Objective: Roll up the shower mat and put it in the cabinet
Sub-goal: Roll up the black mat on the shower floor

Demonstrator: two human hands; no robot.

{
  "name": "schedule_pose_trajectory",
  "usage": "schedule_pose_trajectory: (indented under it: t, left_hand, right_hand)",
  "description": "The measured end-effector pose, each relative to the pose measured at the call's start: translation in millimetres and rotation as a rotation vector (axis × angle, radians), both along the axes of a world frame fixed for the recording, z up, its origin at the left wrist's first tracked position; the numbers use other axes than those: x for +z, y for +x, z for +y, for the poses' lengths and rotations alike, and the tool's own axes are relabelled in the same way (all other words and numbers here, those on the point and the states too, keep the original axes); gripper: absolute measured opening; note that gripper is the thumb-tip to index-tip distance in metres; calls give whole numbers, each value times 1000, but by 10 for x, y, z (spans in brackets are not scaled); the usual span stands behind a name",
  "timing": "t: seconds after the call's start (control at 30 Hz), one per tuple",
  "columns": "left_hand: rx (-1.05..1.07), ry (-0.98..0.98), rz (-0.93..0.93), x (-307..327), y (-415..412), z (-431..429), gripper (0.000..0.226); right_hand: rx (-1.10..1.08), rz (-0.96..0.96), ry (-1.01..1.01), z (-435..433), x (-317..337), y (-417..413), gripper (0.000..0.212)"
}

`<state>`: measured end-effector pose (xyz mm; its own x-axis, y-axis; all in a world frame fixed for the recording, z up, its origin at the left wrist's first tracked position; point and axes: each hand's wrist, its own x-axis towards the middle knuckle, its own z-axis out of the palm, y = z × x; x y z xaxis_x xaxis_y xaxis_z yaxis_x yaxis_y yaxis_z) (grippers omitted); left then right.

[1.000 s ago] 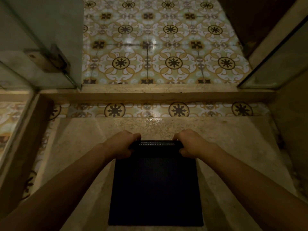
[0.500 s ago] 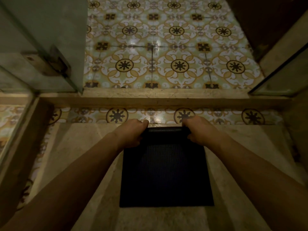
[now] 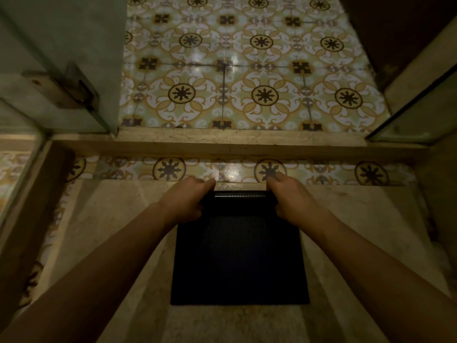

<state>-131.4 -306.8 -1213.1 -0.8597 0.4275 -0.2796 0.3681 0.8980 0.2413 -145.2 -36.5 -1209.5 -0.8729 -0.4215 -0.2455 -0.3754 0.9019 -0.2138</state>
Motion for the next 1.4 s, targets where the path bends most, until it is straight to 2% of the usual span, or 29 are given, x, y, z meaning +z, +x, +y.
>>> schedule_pose_trajectory:
  t: [0.07, 0.23, 0.4, 0.57, 0.8, 0.93, 1.07, 1.17, 1.27, 1.4]
  left_hand:
    - [3, 4, 34, -8, 41, -15, 38]
    - [50, -13, -56, 27, -20, 7, 43]
    - [-28, -30, 104, -40, 107, 46, 35]
    - [24, 3, -28, -16, 86, 0, 42]
    - [-3, 12, 54, -59, 210, 15, 38]
    - [18, 2, -24, -54, 223, 34, 49]
    - [17, -1, 36, -54, 256, 65, 45]
    - [32, 7, -18, -20, 270, 55, 41]
    - [47, -4, -77, 13, 243, 58, 43]
    - [50, -14, -39, 27, 256, 99, 50]
  right_hand:
    - [9, 16, -17, 1, -1, 36, 43]
    - [40, 31, -1, 30, -1, 39, 42]
    - [-22, 74, -37, 16, -85, 270, 43]
    - [69, 42, 28, 53, -69, 177, 47]
    - [-12, 24, 3, -7, -43, 333, 34]
    - [-1, -22, -5, 30, -1, 242, 37]
    - [-47, -23, -15, -9, 15, 287, 35]
    - [-41, -39, -25, -15, 29, 289, 37]
    - [0, -91, 9, 25, 66, 190, 42]
    - [-27, -81, 2, 18, 72, 241, 44]
